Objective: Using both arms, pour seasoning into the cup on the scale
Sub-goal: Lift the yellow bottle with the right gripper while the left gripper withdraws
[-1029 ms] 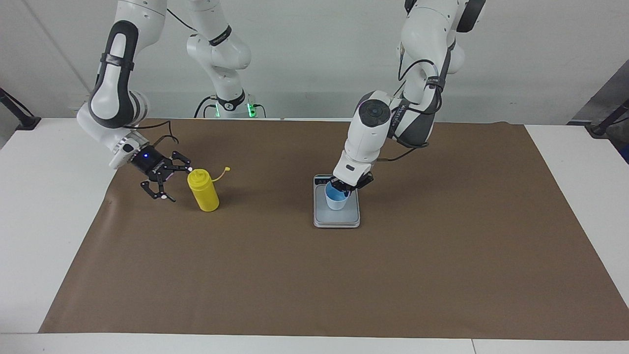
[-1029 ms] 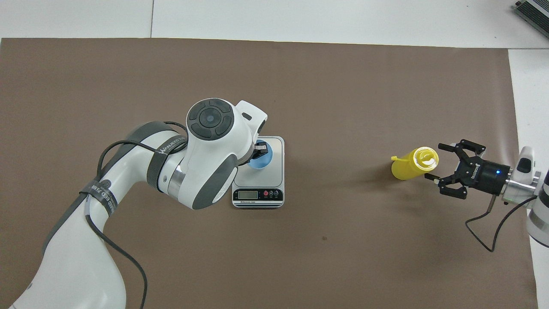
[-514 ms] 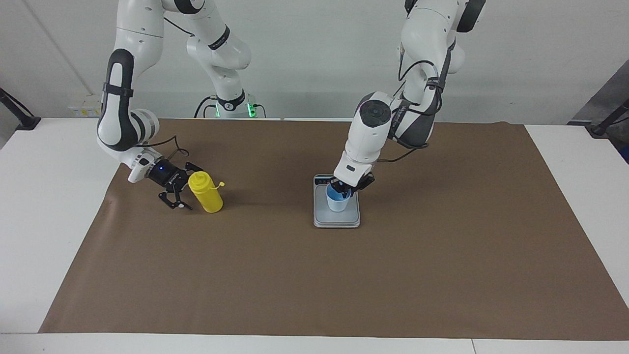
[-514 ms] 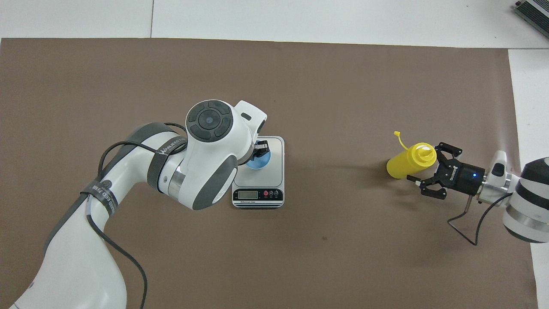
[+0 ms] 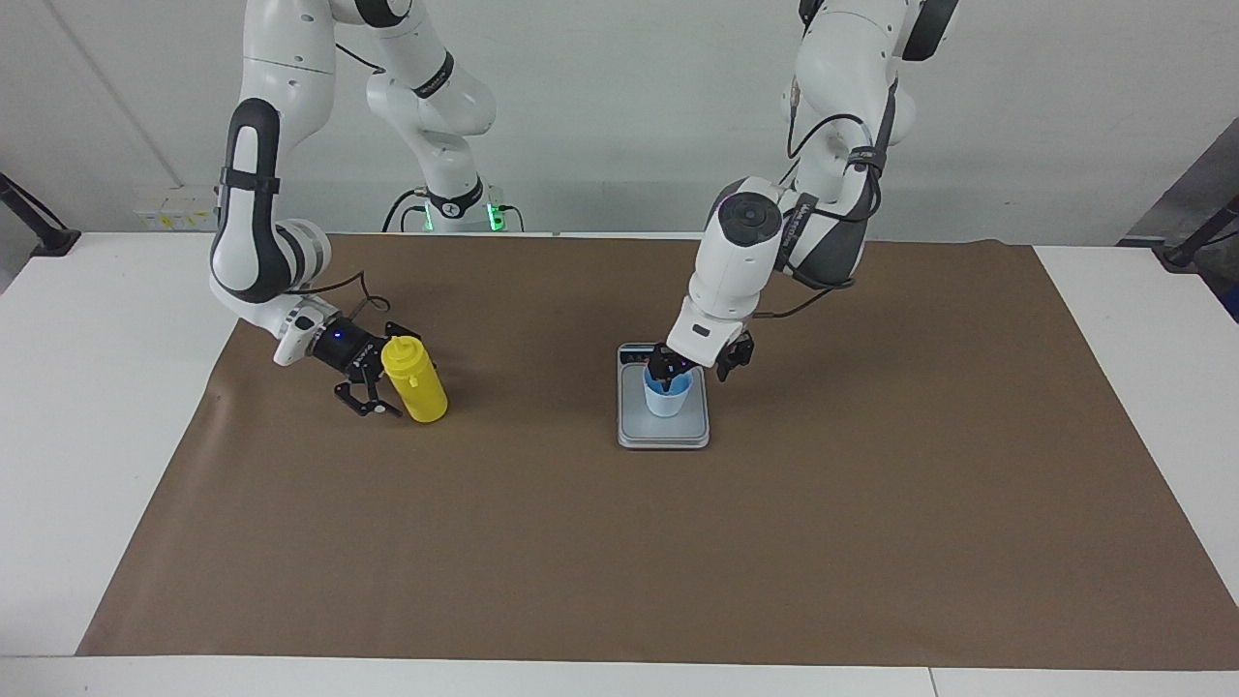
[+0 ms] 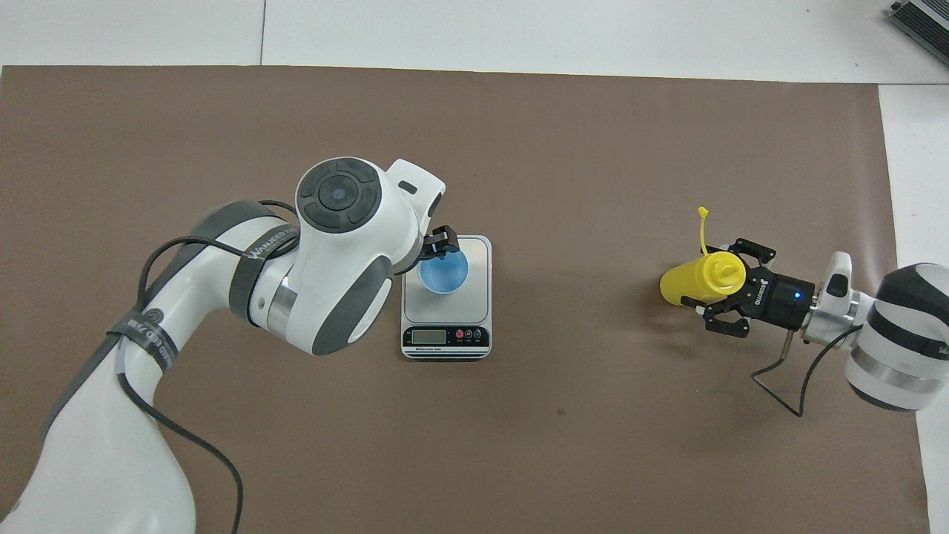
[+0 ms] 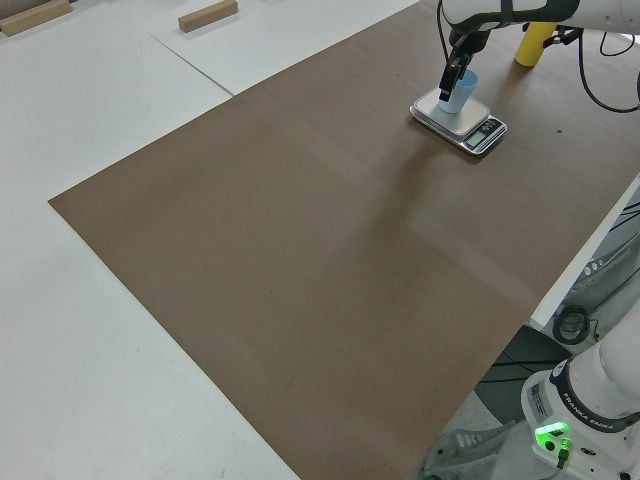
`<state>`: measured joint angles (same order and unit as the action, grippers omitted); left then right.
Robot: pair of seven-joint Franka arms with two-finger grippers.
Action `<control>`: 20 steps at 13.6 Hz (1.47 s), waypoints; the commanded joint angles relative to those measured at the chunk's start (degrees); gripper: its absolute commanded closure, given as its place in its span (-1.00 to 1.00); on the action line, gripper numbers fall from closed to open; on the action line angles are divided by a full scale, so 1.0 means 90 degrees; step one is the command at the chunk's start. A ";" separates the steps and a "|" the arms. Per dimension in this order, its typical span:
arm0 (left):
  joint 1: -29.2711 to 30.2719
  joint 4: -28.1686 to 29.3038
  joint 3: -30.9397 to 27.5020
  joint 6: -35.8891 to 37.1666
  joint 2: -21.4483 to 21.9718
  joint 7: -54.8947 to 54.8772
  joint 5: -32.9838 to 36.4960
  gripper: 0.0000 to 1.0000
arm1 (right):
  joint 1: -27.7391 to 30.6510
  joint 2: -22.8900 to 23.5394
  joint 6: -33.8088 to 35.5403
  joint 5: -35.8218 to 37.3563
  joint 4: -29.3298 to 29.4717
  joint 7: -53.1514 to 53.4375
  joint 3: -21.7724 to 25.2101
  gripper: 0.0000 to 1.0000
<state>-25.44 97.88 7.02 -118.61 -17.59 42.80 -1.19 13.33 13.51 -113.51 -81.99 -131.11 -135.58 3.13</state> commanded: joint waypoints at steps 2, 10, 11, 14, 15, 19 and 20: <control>0.0511 0.0004 -0.0057 0.0628 0.0743 -0.0690 0.0122 -1.00 | -0.0143 -0.0046 0.0054 -0.0265 -0.0003 -0.0004 -0.0006 -1.00; 0.1859 0.0023 -0.0057 0.1878 0.1807 -0.3492 0.0103 -1.00 | -0.0309 -0.0191 -0.0150 -0.0217 0.0211 0.0249 -0.0045 0.81; 0.2044 0.0023 -0.0057 0.1996 0.1886 -0.3814 0.0103 -1.00 | -0.0455 -0.0318 -0.0316 -0.0158 0.0270 0.0443 -0.0036 0.81; 0.2445 -0.0122 -0.0106 0.2435 0.1974 -0.4412 0.0103 -1.00 | -0.0894 -0.0573 -0.0755 -0.0002 0.0416 0.1049 -0.0026 0.81; 0.2524 -0.0394 -0.0106 0.2727 0.1936 -0.4452 0.0112 -1.00 | -0.1050 -0.0641 -0.0940 0.0124 0.0514 0.1264 -0.0026 0.80; 0.2573 -0.0448 -0.0125 0.3013 0.1954 -0.4746 0.0113 -1.00 | -0.2267 -0.0719 -0.2565 0.0545 0.0827 0.1860 -0.0036 0.81; 0.2573 -0.0446 -0.0125 0.3013 0.1955 -0.4755 0.0112 -1.00 | -0.2475 -0.0710 -0.2941 0.0545 0.0856 0.1958 -0.0055 0.81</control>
<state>-2.60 93.08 5.68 -92.26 -0.35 0.98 -1.03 -4.88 7.72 -134.26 -78.52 -124.24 -121.24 2.80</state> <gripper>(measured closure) 0.000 0.529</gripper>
